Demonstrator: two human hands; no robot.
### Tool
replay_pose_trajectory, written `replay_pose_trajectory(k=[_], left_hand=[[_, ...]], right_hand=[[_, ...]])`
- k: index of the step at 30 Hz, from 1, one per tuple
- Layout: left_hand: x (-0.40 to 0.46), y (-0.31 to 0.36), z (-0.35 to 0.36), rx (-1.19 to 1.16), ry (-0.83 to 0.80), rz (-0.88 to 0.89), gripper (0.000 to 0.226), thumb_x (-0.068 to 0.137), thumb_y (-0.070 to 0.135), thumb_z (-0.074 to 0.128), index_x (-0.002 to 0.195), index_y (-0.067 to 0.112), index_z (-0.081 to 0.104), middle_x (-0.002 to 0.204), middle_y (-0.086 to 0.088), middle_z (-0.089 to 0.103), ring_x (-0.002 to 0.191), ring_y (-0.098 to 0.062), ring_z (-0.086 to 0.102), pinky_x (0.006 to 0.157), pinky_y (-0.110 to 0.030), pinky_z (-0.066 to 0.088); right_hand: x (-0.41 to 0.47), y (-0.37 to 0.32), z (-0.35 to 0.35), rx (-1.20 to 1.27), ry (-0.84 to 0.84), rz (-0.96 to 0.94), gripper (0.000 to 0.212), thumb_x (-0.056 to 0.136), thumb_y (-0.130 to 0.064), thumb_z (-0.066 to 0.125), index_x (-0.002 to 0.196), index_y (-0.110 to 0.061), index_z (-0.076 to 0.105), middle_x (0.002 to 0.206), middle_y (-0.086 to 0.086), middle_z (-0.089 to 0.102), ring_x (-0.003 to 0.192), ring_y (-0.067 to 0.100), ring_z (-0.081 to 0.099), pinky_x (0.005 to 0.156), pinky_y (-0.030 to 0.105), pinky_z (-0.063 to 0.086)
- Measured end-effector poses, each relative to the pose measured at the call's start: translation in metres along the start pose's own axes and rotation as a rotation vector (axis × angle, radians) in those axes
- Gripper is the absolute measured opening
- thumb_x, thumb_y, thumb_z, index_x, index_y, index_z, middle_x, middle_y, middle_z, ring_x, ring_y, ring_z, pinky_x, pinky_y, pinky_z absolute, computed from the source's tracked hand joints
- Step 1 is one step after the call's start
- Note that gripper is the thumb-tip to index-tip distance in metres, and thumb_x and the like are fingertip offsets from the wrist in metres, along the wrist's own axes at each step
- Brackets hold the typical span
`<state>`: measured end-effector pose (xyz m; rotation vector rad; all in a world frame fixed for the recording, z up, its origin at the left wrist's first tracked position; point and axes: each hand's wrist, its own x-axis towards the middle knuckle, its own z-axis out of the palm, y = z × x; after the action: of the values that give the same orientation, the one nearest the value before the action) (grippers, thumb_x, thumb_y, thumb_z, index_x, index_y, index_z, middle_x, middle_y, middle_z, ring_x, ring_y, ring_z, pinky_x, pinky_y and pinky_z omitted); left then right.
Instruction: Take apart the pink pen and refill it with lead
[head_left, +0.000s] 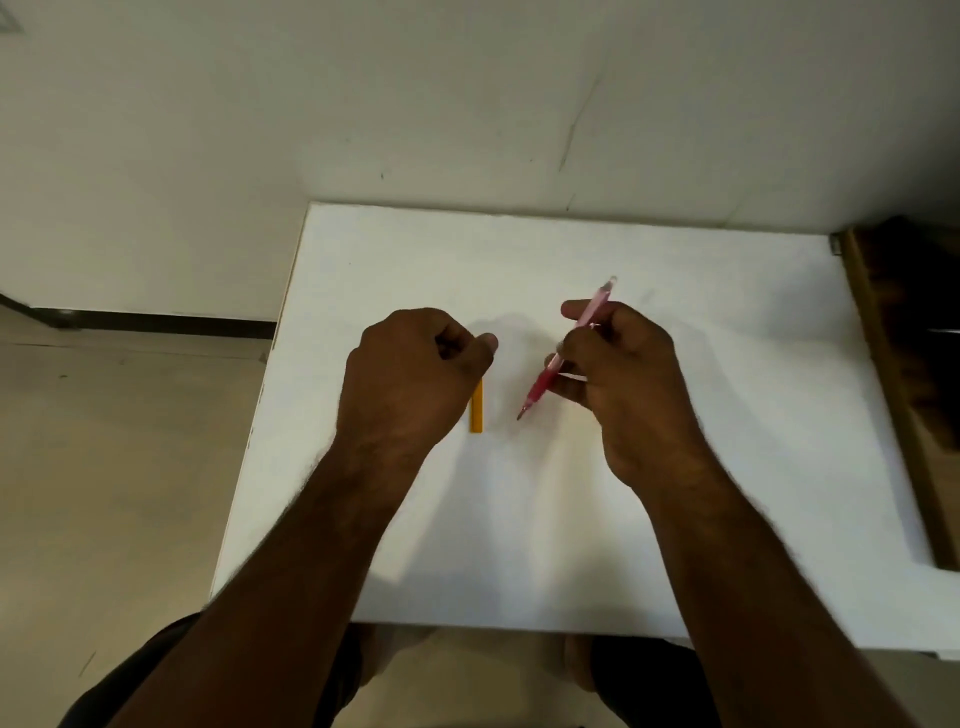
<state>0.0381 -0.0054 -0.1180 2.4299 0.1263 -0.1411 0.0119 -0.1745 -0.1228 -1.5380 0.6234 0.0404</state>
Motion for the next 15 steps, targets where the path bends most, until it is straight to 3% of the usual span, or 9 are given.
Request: replay_pose_trajectory(k=[3, 6, 8, 10, 13, 15], left_hand=[[0.003, 0.004, -0.006, -0.088, 0.01, 0.009, 0.025, 0.086, 0.047, 0.066, 0.077, 0.024, 0.071, 0.072, 0.016, 0.068, 0.072, 0.0, 0.063, 0.063, -0.017, 0.043], [0.005, 0.007, -0.007, -0.128, 0.026, 0.006, 0.023, 0.088, 0.043, 0.066, 0.079, 0.023, 0.071, 0.073, 0.018, 0.069, 0.075, 0.003, 0.064, 0.068, -0.017, 0.047], [0.005, 0.008, -0.007, -0.156, 0.033, 0.008, 0.021, 0.088, 0.041, 0.066, 0.08, 0.023, 0.072, 0.075, 0.019, 0.069, 0.076, 0.006, 0.063, 0.069, -0.015, 0.046], [0.004, 0.01, -0.008, -0.172, 0.031, 0.013, 0.02, 0.089, 0.04, 0.065, 0.083, 0.023, 0.073, 0.076, 0.019, 0.07, 0.077, 0.008, 0.063, 0.069, -0.013, 0.046], [0.004, 0.011, -0.008, -0.178, 0.033, 0.023, 0.02, 0.09, 0.039, 0.065, 0.084, 0.023, 0.074, 0.079, 0.017, 0.072, 0.079, 0.007, 0.064, 0.069, -0.01, 0.045], [0.003, 0.011, -0.008, -0.192, 0.038, 0.023, 0.019, 0.089, 0.039, 0.065, 0.084, 0.022, 0.074, 0.079, 0.016, 0.072, 0.079, 0.005, 0.065, 0.071, -0.012, 0.047]], right_hand=[[-0.003, -0.01, -0.003, 0.354, -0.073, -0.048, 0.013, 0.097, 0.0, 0.055, 0.101, -0.008, 0.065, 0.09, 0.009, 0.064, 0.084, 0.031, 0.074, 0.076, 0.038, 0.062], [-0.005, -0.017, -0.005, 0.551, -0.133, -0.083, 0.025, 0.098, 0.005, 0.043, 0.089, -0.013, 0.057, 0.082, 0.008, 0.068, 0.075, 0.028, 0.071, 0.077, 0.039, 0.059], [-0.008, -0.021, -0.005, 0.726, -0.184, -0.074, 0.027, 0.094, 0.003, 0.035, 0.085, -0.015, 0.053, 0.076, 0.006, 0.06, 0.065, 0.021, 0.057, 0.073, 0.036, 0.05], [-0.011, -0.024, -0.009, 0.888, -0.24, -0.06, 0.02, 0.094, -0.016, 0.035, 0.082, -0.015, 0.051, 0.074, 0.003, 0.048, 0.063, 0.018, 0.042, 0.068, 0.034, 0.04], [-0.014, -0.027, -0.015, 1.055, -0.298, -0.004, 0.05, 0.094, -0.061, 0.036, 0.074, -0.016, 0.045, 0.07, 0.0, 0.037, 0.062, 0.018, 0.031, 0.064, 0.034, 0.035], [-0.015, -0.029, -0.018, 1.124, -0.297, 0.003, 0.057, 0.092, -0.069, 0.035, 0.071, -0.017, 0.041, 0.068, -0.001, 0.033, 0.061, 0.017, 0.028, 0.062, 0.032, 0.035]])
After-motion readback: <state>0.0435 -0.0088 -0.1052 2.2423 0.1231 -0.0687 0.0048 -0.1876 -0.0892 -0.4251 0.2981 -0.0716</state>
